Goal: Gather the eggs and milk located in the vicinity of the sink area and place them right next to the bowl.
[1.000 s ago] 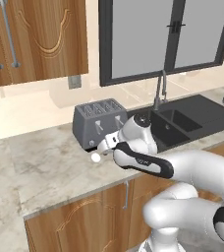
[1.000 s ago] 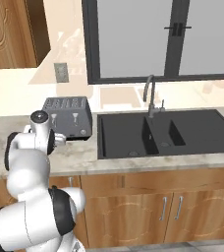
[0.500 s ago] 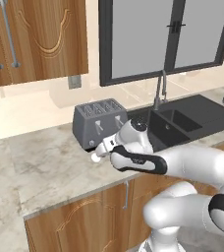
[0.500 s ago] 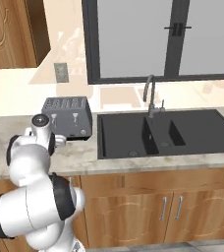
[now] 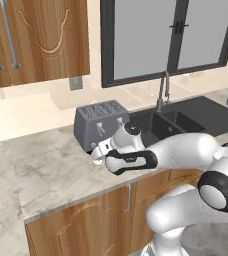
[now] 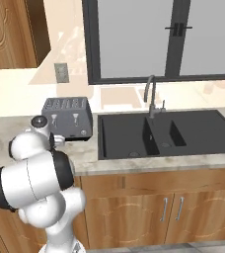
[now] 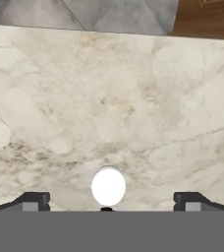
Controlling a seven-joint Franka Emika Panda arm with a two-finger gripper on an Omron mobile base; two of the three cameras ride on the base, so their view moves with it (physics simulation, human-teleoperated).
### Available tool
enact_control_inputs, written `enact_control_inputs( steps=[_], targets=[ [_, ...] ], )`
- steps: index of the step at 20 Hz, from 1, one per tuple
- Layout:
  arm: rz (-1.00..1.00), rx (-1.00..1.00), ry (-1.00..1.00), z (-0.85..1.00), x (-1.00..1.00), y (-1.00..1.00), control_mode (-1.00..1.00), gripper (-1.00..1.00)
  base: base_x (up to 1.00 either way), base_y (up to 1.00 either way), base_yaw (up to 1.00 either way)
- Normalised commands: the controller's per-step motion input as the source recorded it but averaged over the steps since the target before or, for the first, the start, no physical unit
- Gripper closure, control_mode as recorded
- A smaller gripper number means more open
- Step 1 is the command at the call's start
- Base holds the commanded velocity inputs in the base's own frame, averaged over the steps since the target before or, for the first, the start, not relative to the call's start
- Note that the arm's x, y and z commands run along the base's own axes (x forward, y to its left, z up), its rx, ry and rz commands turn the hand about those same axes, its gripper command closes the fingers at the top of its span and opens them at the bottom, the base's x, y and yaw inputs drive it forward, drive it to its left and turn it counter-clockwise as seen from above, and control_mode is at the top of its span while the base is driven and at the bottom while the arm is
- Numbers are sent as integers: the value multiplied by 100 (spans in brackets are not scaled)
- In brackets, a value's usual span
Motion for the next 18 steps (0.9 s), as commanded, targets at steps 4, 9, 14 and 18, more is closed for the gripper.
enact_control_inputs(
  steps=[4, 9, 14, 18],
  targets=[
    [0, -1, 0, -4, 31, 16, -100, -100, 0, 0, 0],
    [0, 0, 4, -15, 41, 0, -100, -100, 0, 0, 0],
    [0, 0, 10, -20, 38, 0, -100, -100, 0, 0, 0],
    [0, 0, 17, -14, 21, 13, -100, -100, 0, 0, 0]
  ],
)
